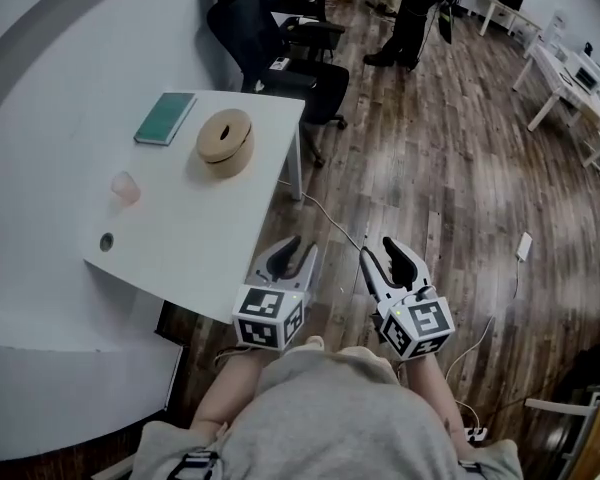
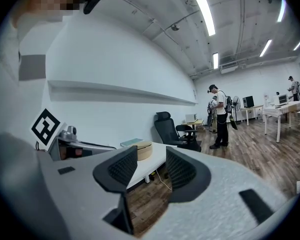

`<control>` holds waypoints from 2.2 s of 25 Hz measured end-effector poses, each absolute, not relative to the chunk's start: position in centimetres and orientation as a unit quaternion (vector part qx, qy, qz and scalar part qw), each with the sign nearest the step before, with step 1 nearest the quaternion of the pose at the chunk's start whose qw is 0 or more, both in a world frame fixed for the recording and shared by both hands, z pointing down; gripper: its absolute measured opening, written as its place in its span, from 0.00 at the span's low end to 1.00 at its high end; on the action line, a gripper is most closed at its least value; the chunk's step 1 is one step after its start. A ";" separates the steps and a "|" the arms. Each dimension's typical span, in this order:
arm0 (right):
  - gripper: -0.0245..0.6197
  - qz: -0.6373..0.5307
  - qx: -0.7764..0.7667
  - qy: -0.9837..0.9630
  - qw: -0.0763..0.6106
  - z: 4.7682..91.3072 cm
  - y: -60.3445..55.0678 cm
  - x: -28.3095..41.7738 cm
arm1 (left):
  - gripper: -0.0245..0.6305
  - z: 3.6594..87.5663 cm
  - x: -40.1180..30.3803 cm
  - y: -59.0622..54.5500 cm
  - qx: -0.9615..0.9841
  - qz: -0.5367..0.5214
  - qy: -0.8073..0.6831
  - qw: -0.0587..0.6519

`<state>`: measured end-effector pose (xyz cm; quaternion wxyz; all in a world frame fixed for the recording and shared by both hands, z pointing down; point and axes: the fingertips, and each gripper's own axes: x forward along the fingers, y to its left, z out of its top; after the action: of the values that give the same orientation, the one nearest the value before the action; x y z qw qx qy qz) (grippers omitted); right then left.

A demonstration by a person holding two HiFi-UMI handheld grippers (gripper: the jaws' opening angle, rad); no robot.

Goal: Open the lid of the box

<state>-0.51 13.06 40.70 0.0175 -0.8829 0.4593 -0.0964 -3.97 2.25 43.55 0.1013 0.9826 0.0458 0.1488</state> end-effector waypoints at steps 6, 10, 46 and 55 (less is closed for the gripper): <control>0.31 -0.104 -0.870 0.482 0.018 41.3 10.1 1.9 | 0.20 44.0 -2.3 -0.6 0.982 0.153 0.017 0.108; 0.31 -0.109 -0.856 0.506 0.018 41.9 7.9 3.5 | 0.20 44.5 -1.4 -2.6 0.982 0.155 -0.010 0.109; 0.31 -0.072 -0.554 0.821 -0.116 44.2 -21.0 16.5 | 0.24 48.0 4.2 -21.6 0.879 0.139 -0.419 0.179; 0.31 -0.053 -0.479 0.862 -0.157 46.3 -26.1 15.4 | 0.24 50.0 4.2 -24.6 0.849 0.133 -0.470 0.203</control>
<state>15.44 -26.10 46.29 -0.1570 -0.4788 0.8622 -0.0526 4.24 -24.61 50.01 0.2027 0.8486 -0.4701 0.1331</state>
